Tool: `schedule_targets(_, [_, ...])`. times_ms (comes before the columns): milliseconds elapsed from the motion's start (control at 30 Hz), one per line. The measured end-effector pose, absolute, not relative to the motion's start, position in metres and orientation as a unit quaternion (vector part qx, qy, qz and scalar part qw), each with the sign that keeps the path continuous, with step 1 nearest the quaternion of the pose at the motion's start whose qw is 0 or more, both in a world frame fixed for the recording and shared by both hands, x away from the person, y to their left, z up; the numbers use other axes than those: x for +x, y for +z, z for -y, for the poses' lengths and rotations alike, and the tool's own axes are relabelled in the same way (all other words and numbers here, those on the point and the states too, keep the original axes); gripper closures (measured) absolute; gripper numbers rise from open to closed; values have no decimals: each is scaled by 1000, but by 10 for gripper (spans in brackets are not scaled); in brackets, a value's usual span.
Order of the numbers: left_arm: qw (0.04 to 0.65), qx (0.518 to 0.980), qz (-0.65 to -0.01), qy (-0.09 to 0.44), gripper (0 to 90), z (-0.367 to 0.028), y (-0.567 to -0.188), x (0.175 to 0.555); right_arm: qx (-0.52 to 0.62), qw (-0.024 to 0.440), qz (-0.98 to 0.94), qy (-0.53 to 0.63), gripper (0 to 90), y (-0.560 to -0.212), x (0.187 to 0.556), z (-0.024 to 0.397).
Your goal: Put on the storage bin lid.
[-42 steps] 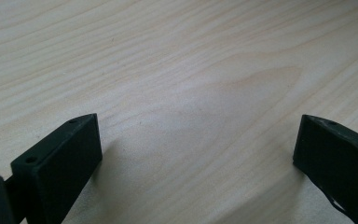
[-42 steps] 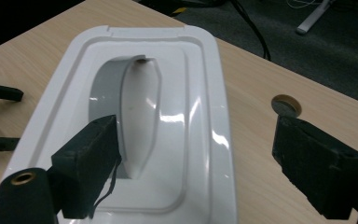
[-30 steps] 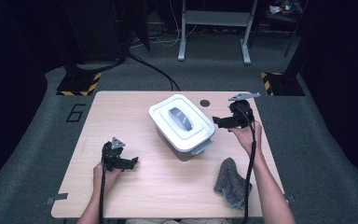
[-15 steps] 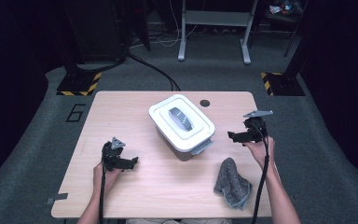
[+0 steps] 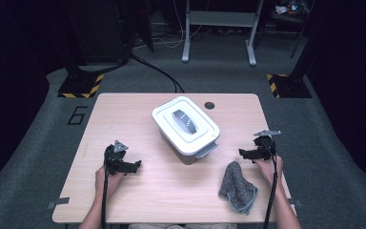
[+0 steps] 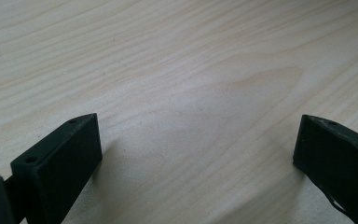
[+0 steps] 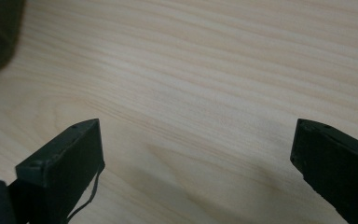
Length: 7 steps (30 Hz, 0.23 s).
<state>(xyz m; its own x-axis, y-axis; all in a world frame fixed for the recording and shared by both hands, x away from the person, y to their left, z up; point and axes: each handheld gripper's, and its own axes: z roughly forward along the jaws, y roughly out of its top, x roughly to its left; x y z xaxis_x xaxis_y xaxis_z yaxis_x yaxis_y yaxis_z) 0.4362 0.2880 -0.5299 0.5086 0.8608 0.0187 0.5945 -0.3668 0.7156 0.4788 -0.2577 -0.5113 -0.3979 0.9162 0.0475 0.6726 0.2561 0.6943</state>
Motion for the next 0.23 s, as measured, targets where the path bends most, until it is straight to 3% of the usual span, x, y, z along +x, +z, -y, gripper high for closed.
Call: schedule_targets(233, [332,802,-454,201,8,-288,-530,436,506,193,-777,322,6,-525,478,258])
